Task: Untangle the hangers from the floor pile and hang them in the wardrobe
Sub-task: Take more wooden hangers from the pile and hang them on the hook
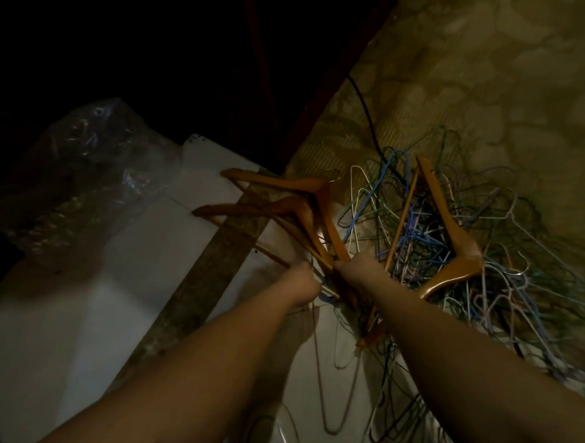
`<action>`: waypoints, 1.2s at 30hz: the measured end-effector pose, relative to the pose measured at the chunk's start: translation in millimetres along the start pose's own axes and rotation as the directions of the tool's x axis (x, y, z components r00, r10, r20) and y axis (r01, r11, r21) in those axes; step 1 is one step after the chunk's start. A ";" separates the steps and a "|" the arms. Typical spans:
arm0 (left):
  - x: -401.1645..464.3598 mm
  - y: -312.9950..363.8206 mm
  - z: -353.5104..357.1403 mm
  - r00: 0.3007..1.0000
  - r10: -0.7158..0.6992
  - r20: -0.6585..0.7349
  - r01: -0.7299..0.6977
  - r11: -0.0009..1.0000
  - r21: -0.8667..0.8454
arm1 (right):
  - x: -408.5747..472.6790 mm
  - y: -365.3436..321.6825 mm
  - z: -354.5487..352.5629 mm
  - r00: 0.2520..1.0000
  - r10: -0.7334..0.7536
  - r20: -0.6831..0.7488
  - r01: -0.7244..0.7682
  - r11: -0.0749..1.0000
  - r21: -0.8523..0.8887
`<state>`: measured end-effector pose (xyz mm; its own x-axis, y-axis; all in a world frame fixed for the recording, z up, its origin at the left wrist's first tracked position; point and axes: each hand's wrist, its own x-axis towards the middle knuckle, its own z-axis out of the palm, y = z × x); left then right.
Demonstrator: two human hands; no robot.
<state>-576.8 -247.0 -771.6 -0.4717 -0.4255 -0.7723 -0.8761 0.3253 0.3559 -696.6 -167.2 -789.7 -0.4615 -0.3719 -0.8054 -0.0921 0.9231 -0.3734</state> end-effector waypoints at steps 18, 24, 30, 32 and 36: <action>4.7 1.4 26.4 0.890 -0.143 -0.432 -0.022 0.934 -0.355 | -25.8 22.9 33.2 0.957 0.032 0.289 -0.086 0.981 0.174; 24.5 5.3 44.2 0.933 -0.131 -0.335 0.049 0.969 -0.241 | -12.8 47.2 61.7 0.940 0.023 0.341 -0.144 0.931 0.335; 31.1 18.2 38.1 0.918 -0.342 -0.199 0.273 0.911 -0.309 | -14.5 59.3 67.3 0.911 -0.055 0.409 -0.187 0.829 0.526; 27.2 14.4 37.4 0.926 -0.323 -0.195 0.249 0.911 -0.328 | -21.1 53.7 69.5 0.914 -0.053 0.401 -0.176 0.841 0.512; 23.9 6.5 50.9 0.942 -0.310 -0.132 0.282 0.939 -0.194 | -23.8 45.6 70.1 0.970 -0.072 0.231 -0.012 0.939 0.344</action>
<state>-588.7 -212.1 -814.5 -0.1856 -0.6128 -0.7681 -0.9756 0.0215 0.2186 -627.9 -123.1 -819.8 -0.2377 -0.4499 -0.8609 0.2225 0.8375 -0.4991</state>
